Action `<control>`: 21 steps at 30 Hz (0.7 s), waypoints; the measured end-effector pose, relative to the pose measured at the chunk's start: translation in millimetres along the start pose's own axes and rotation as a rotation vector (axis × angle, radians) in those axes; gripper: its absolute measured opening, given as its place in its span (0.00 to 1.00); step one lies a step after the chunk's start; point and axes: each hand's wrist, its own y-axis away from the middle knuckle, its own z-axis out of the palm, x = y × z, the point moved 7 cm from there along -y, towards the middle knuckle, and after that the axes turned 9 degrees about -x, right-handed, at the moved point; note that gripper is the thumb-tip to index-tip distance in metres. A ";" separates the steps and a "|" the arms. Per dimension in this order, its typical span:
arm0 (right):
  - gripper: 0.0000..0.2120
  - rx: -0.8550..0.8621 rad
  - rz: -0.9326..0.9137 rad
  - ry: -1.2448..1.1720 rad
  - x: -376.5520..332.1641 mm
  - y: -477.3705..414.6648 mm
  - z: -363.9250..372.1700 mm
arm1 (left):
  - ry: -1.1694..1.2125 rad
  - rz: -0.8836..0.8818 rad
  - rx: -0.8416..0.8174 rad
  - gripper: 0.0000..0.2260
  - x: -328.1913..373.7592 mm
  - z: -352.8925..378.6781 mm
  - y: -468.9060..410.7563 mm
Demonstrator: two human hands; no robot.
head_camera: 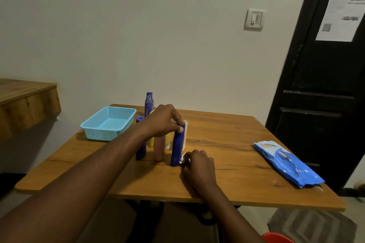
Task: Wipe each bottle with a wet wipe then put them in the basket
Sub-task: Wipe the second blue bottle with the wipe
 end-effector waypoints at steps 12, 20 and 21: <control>0.05 0.182 -0.329 0.010 -41.4 15.1 -2.8 | 0.017 -0.004 0.013 0.13 -2.1 -0.4 -0.7; 0.11 0.088 -0.328 0.053 -13.3 9.9 2.8 | -0.005 0.000 0.002 0.13 -0.8 -0.5 -0.9; 0.10 0.063 -0.285 0.024 -5.7 7.9 1.6 | -0.005 0.003 0.002 0.13 -1.3 -0.2 -1.1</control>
